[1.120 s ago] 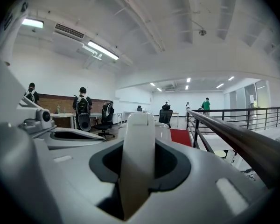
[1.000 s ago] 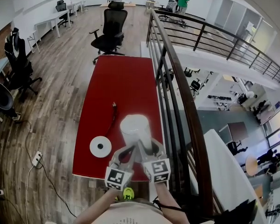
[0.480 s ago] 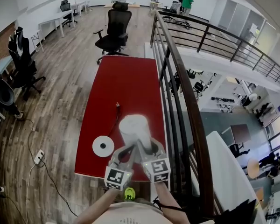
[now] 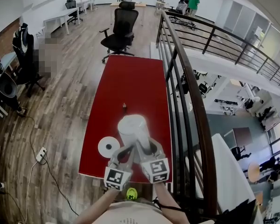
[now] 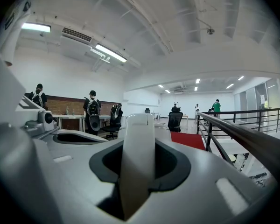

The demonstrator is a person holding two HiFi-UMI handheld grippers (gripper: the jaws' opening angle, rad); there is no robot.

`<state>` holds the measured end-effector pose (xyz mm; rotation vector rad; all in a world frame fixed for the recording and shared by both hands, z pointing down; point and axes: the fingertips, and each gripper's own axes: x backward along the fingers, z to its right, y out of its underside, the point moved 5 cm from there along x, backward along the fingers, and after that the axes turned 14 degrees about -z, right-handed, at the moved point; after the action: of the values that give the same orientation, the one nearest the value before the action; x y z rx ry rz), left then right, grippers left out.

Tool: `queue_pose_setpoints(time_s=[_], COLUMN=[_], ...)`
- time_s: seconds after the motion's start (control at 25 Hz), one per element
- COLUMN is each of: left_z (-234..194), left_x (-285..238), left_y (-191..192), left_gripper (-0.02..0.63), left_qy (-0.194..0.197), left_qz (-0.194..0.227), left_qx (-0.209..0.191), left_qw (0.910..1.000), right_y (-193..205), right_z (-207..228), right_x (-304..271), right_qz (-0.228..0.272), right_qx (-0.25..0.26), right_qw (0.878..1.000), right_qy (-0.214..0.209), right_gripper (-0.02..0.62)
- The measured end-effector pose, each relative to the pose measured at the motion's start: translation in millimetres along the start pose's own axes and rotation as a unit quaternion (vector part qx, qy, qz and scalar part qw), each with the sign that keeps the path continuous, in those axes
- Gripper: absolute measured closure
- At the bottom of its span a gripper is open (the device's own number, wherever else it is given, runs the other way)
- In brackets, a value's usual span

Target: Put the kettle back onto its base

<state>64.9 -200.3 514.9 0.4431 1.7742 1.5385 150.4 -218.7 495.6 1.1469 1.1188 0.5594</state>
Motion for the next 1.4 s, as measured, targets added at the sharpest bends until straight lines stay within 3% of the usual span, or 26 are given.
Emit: queue_pose_setpoints(time_s=[1.04,1.4], left_z=[-127.3,-151.4], left_x=[29.3,51.7], left_y=[9.8,22.6], left_gripper=[0.614,0.614], left_qy=[-0.051,-0.074], left_qz=[-0.015,-0.018], left_qx=[0.006,0.015], left_qw=[0.9986,0.997], right_y=[-28.9,-28.6], right_z=[-64.9,-98.1], right_x=[-104.1,-123.4], right_qz=[-0.001,0.003], right_qx=[0.002,0.001], right_qw=[0.999,0.997], right_qy=[-0.05,-0.076], right_gripper=[0.471,0.471])
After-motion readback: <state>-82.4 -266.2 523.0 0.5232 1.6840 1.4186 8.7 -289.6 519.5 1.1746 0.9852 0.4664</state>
